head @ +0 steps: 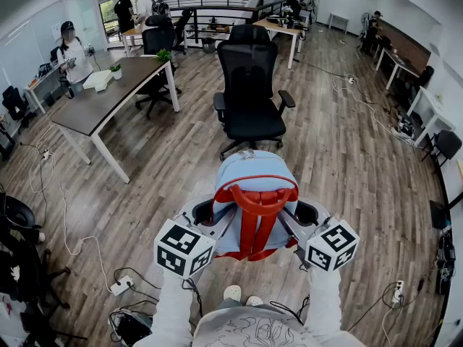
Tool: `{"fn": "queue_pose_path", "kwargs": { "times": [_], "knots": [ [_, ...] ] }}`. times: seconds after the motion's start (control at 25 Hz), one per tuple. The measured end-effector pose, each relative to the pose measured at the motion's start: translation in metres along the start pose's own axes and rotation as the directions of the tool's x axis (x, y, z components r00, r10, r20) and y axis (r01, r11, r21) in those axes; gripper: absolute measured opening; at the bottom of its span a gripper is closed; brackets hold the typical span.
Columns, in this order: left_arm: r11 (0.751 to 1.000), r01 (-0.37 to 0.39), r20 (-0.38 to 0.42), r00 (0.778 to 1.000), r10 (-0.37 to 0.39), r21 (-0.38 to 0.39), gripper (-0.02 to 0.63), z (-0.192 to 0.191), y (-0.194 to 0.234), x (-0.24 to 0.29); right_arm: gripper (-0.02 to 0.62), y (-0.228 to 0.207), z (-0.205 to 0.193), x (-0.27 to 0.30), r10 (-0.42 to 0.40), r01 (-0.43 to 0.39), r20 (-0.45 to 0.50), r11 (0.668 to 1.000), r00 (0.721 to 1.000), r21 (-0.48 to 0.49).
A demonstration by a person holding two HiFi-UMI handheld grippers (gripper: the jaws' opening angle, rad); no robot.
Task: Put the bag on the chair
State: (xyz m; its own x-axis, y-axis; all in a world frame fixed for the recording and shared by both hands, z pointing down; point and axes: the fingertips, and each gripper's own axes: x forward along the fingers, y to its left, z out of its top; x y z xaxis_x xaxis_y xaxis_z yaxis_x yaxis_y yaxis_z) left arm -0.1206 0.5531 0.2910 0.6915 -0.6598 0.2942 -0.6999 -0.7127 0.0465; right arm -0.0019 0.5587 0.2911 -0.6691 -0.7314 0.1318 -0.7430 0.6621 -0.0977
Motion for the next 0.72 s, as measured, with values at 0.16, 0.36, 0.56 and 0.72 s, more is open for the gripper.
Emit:
{"fn": "queue_pose_path", "kwargs": {
  "times": [0.16, 0.36, 0.56, 0.72],
  "knots": [
    [1.000, 0.002, 0.001, 1.000, -0.002, -0.002, 0.130, -0.001, 0.001, 0.002, 0.123, -0.001, -0.002, 0.001, -0.001, 0.001, 0.001, 1.000, 1.000, 0.001],
    [1.000, 0.011, 0.004, 1.000, -0.011, -0.003, 0.130, -0.003, 0.009, 0.006, 0.123, -0.004, -0.004, 0.009, -0.009, 0.009, 0.003, 1.000, 1.000, 0.007],
    [1.000, 0.026, 0.003, 1.000, -0.026, -0.002, 0.130, -0.004, 0.018, 0.012, 0.130, -0.009, -0.006, 0.017, -0.018, 0.018, -0.001, 1.000, 1.000, 0.013],
    [0.999, 0.037, -0.002, 0.999, -0.037, -0.004, 0.130, -0.007, 0.026, 0.014, 0.132, -0.010, -0.008, 0.027, -0.031, 0.031, -0.001, 0.999, 1.000, 0.023]
  ]
}}
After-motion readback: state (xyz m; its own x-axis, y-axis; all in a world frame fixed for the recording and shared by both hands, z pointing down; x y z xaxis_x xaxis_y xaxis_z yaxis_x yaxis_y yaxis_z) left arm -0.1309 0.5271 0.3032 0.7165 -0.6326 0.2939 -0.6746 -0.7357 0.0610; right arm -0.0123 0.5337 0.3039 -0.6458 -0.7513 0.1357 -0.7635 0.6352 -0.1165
